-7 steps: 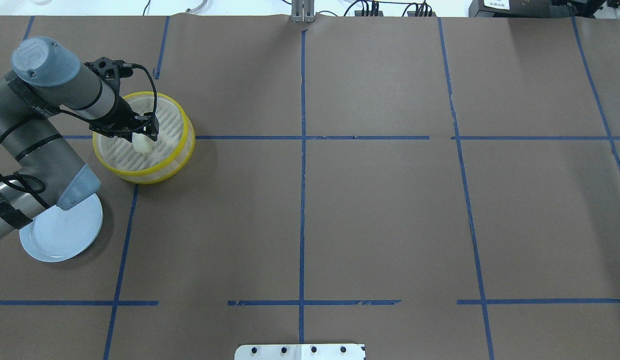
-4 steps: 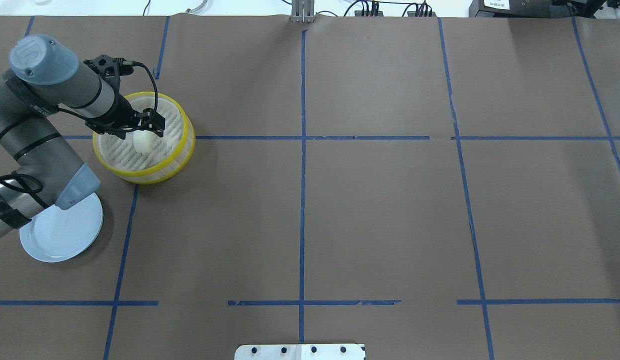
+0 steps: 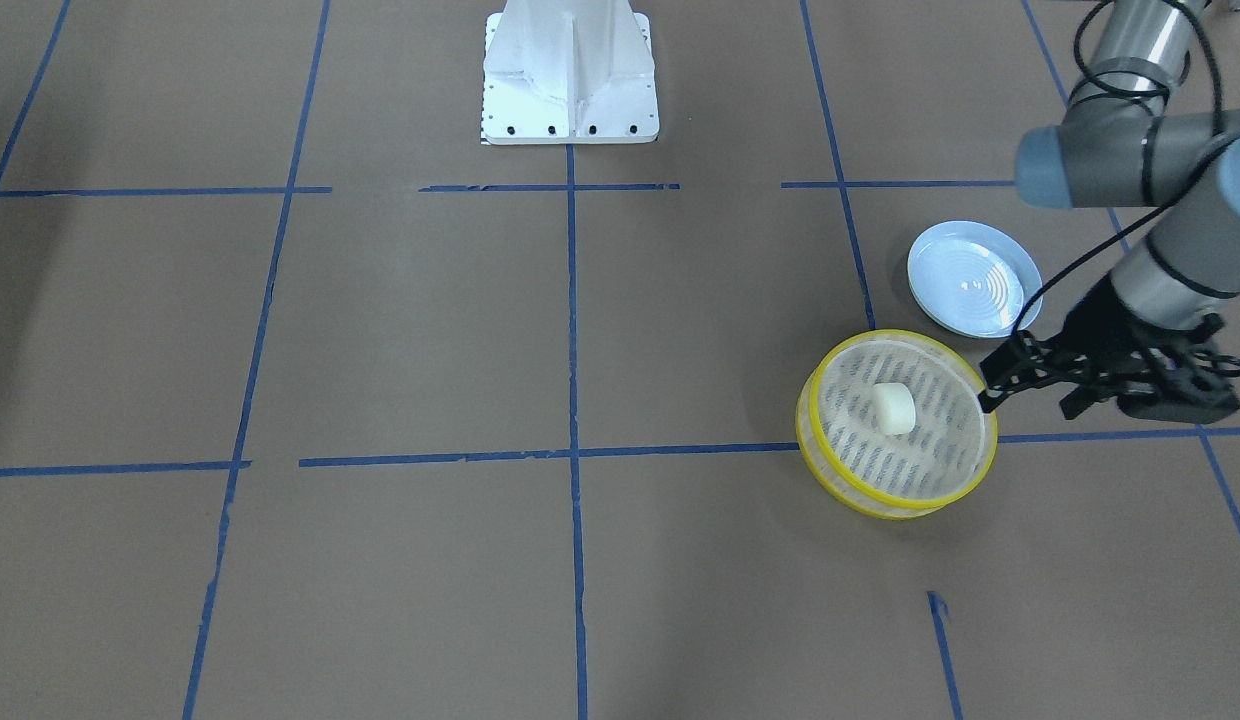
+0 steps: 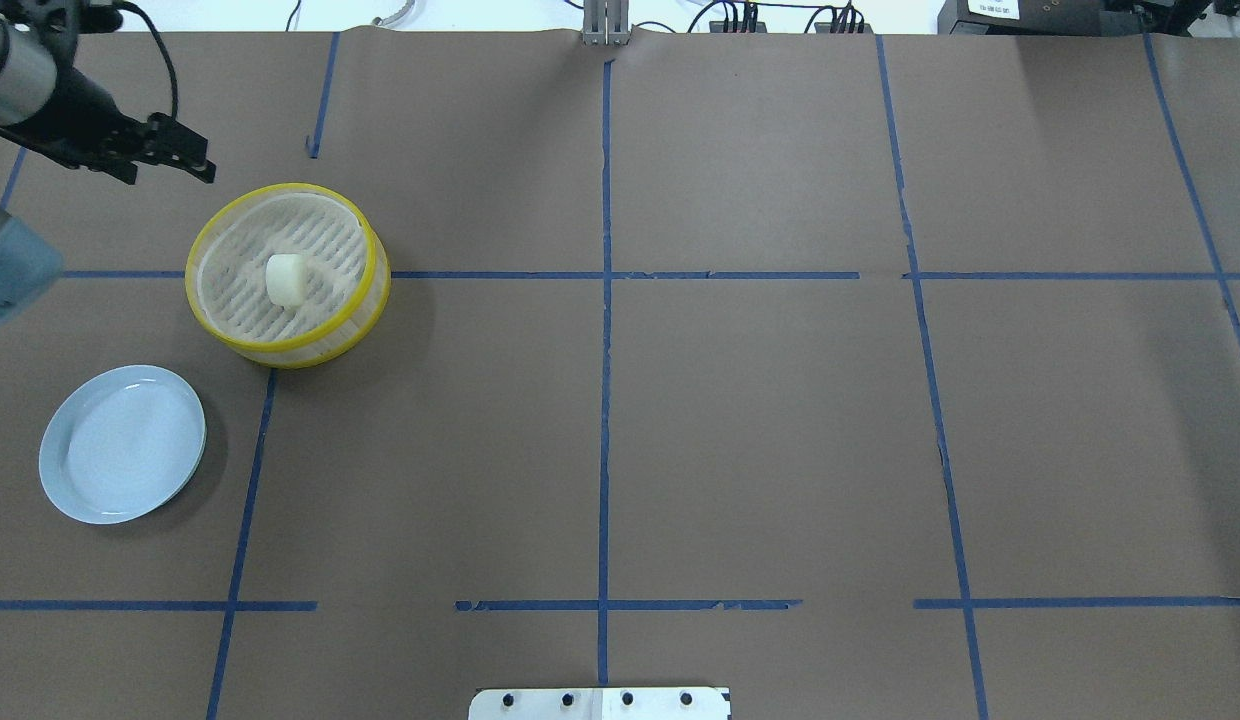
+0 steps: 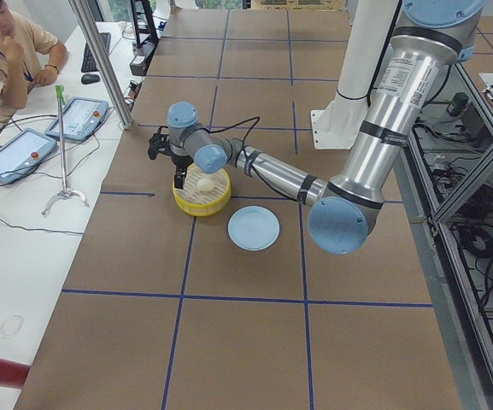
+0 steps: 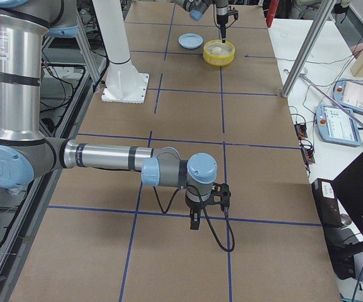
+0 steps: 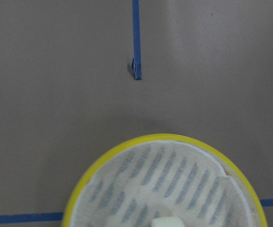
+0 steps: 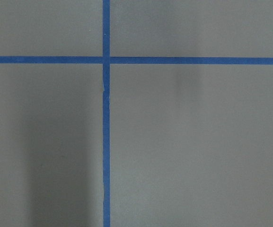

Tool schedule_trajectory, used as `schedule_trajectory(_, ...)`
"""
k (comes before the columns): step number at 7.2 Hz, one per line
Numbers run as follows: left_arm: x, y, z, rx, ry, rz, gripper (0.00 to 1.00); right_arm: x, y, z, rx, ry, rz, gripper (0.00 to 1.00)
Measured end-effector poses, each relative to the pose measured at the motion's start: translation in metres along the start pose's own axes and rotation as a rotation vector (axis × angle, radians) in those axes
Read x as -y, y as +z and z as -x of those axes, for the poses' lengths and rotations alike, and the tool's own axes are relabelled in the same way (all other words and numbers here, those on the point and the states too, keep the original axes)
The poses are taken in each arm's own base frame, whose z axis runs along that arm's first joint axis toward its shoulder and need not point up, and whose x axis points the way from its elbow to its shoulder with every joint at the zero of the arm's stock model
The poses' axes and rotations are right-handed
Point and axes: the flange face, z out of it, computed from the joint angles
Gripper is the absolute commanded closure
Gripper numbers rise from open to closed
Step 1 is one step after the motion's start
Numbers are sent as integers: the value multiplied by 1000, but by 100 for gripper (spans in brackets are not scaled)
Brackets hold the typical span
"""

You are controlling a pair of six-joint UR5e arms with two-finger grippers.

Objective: Place bun in steamer

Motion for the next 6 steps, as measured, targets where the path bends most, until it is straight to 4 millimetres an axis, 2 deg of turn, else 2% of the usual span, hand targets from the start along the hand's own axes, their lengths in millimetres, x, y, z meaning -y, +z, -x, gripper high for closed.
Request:
schedule_trajectory(1, -1, -23, 48, 3, 26, 7, 1, 0, 0, 0, 0, 0, 0, 0)
schedule_trajectory(4, 1, -89, 170, 87, 119, 70, 0, 0, 0, 0, 0, 0, 0, 0)
schedule_trajectory(5, -11, -96, 208, 100, 124, 98, 0, 0, 0, 0, 0, 0, 0, 0)
schedule_trajectory(6, -31, -94, 234, 102, 115, 122, 0, 0, 0, 0, 0, 0, 0, 0)
